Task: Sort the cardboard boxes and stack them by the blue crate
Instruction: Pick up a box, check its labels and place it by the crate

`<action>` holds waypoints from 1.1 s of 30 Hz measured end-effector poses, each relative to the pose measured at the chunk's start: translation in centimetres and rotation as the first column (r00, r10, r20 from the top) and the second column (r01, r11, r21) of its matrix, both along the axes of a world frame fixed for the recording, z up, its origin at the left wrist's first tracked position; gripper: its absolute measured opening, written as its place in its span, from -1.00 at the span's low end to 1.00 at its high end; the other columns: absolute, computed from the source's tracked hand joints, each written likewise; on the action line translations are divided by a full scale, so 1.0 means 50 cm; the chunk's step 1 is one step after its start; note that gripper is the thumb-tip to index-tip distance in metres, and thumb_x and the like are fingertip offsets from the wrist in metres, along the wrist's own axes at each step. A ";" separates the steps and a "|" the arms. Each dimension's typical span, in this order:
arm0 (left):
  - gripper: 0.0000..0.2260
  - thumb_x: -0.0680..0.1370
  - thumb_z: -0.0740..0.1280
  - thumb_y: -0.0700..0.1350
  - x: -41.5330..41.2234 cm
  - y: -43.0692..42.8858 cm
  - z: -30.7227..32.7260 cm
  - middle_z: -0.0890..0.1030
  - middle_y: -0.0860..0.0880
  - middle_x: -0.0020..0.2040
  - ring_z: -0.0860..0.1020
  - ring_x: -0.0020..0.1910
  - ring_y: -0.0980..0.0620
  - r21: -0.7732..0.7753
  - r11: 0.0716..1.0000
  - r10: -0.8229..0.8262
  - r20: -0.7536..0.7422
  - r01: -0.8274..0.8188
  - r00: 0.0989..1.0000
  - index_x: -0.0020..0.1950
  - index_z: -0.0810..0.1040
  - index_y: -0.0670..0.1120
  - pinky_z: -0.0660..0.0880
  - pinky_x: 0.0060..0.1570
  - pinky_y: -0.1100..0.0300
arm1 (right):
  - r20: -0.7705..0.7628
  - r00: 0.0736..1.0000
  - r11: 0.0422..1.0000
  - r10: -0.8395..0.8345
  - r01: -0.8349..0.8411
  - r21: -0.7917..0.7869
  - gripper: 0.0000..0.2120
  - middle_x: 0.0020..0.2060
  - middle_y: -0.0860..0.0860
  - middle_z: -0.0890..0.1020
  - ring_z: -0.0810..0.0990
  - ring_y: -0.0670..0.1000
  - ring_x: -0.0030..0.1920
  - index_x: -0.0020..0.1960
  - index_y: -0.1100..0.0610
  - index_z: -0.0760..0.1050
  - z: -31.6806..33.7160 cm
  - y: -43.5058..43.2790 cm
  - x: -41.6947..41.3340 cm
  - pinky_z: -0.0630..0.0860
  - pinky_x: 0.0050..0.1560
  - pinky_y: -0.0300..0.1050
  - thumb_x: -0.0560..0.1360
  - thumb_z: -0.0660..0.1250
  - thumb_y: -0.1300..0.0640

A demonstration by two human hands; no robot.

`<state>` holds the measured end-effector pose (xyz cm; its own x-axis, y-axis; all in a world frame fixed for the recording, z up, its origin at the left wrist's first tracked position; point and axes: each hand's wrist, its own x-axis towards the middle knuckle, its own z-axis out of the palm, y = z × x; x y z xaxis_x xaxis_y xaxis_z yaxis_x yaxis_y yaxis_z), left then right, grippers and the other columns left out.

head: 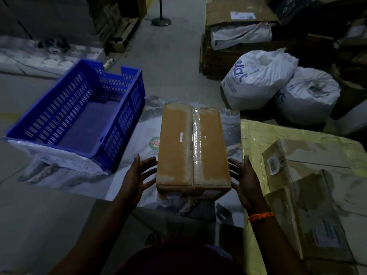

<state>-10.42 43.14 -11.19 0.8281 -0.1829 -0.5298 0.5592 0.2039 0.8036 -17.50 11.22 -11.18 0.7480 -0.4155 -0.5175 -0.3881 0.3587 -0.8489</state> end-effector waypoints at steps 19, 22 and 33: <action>-0.41 0.66 0.01 0.33 0.293 -0.099 0.073 0.56 -0.02 0.36 0.54 0.29 -0.04 0.153 0.985 -0.084 0.041 0.077 0.996 0.46 0.49 -0.01 0.49 0.12 -0.06 | -0.091 0.973 0.976 0.213 -0.216 -0.017 -0.27 0.18 0.09 0.69 0.64 0.13 0.18 0.36 0.04 0.58 0.037 -0.095 0.354 0.62 0.06 0.07 0.51 0.18 -0.51; -0.37 0.66 -0.03 0.36 0.320 -0.108 0.080 0.58 -0.03 0.30 0.55 0.19 0.00 0.122 0.989 -0.083 -0.034 0.087 0.996 0.42 0.53 -0.02 0.48 0.05 -0.06 | -0.108 0.968 0.974 0.227 -0.224 0.039 -0.23 0.16 0.14 0.70 0.65 0.15 0.12 0.35 0.07 0.60 0.035 -0.112 0.396 0.60 -0.17 -0.04 0.50 0.17 -0.52; -0.45 0.63 0.03 0.38 0.299 -0.138 0.182 0.61 0.04 0.28 0.51 0.29 -0.02 0.029 0.996 -0.084 0.179 0.080 0.980 0.28 0.60 0.07 0.41 0.20 -0.17 | 0.088 0.984 0.987 0.158 -0.158 -0.001 -0.30 0.13 0.08 0.73 0.70 0.06 0.09 0.28 0.02 0.63 0.145 -0.084 0.374 0.62 -0.05 -0.05 0.56 0.08 -0.50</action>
